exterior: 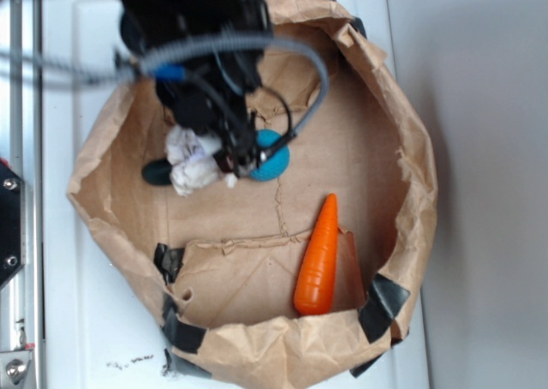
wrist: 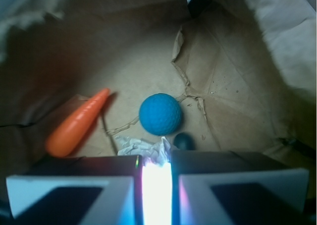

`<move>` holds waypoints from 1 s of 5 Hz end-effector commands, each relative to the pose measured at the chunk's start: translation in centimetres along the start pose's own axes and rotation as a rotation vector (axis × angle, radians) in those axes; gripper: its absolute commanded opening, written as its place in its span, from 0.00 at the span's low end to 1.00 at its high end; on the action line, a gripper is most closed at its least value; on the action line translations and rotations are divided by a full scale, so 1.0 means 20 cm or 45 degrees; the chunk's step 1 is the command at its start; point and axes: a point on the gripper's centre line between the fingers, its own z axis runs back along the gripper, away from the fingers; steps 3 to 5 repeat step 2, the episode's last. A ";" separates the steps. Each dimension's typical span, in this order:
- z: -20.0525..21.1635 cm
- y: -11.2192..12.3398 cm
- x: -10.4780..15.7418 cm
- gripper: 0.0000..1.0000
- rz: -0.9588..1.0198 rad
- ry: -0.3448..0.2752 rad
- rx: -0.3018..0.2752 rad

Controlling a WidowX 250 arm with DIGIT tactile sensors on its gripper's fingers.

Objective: Grab the white paper.

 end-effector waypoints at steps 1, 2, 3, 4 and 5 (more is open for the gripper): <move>0.20 -0.02 0.01 0.00 0.008 -0.146 -0.026; 0.18 -0.06 0.01 0.00 -0.022 -0.182 0.061; 0.18 -0.06 0.01 0.00 -0.022 -0.182 0.061; 0.18 -0.06 0.01 0.00 -0.022 -0.182 0.061; 0.18 -0.06 0.01 0.00 -0.022 -0.182 0.061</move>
